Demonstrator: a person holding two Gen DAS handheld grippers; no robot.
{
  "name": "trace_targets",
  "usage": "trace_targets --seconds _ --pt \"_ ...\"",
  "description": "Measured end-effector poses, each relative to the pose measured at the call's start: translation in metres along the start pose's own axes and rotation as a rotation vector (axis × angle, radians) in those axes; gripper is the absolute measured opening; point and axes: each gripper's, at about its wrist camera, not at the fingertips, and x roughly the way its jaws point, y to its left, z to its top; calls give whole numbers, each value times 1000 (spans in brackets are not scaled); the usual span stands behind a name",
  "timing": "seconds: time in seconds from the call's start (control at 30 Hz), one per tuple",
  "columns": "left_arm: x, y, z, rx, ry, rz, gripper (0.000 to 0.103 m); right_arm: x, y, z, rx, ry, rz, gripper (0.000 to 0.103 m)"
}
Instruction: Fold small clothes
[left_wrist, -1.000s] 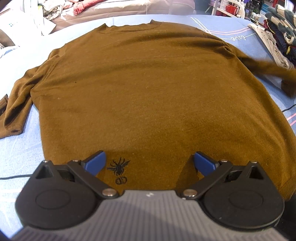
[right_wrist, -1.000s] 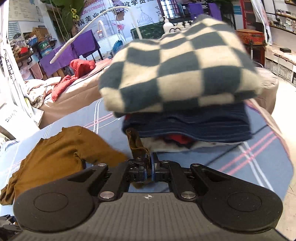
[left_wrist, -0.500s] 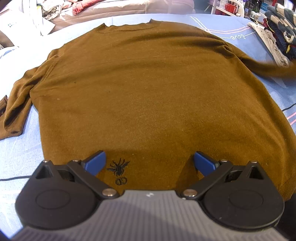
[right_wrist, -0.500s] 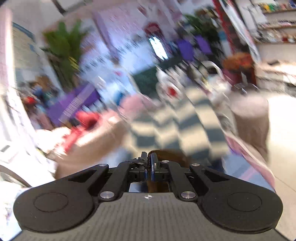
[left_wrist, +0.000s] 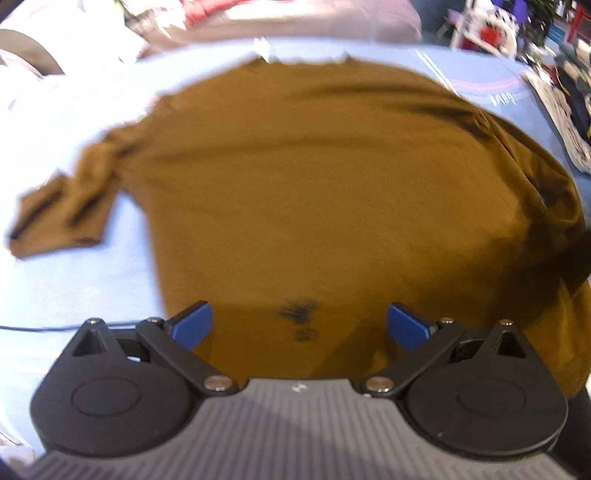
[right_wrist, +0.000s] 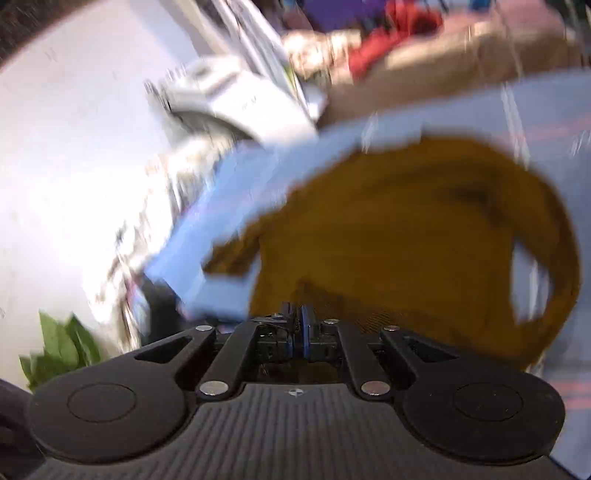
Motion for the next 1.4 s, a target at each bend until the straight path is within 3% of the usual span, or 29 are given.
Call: trace_targets --seconds 0.03,0.1,0.17,0.23,0.33,0.47,0.57,0.6,0.63,0.87,1.07,1.17,1.27,1.3,1.4 --pt "-7 3 -1 10 -35 19 103 12 1 -9 5 34 -19 19" --pt "-18 6 -3 50 -89 30 103 21 -1 -23 31 68 -63 37" --pt "-24 1 -4 107 -121 -10 103 14 -13 -23 101 47 -45 42" --pt "-26 -12 -4 169 -135 -71 103 -14 -19 -13 141 -20 -80 43" --pt "-31 -38 -6 282 -162 -172 102 -48 -37 -7 208 -125 -172 53" --pt "-42 -82 -16 505 -213 -254 94 -80 -61 -10 296 -230 -287 75" --pt "-43 -107 -22 636 -180 -271 71 -91 -77 -20 355 -250 -320 82" --pt "-43 -112 -23 655 -166 -274 56 -88 -80 -24 370 -246 -319 83" --pt "-42 -115 -24 670 -149 -278 46 -87 -82 -27 382 -241 -317 86" --pt "-25 -144 -50 845 -62 -217 46 -74 -84 -39 413 -231 -292 92" --pt "-9 -154 -53 842 -4 -156 47 -80 -90 -46 426 -231 -295 95" --pt "-5 -146 -40 728 44 -199 45 -81 -93 -50 442 -237 -315 103" --pt "-2 -133 -29 633 68 -255 43 -81 -97 -54 455 -231 -323 103" --pt "-3 -131 -28 617 64 -264 41 -80 -97 -55 456 -228 -322 103" --pt "-7 -129 -28 591 32 -239 16 -79 -98 -57 461 -227 -320 103"
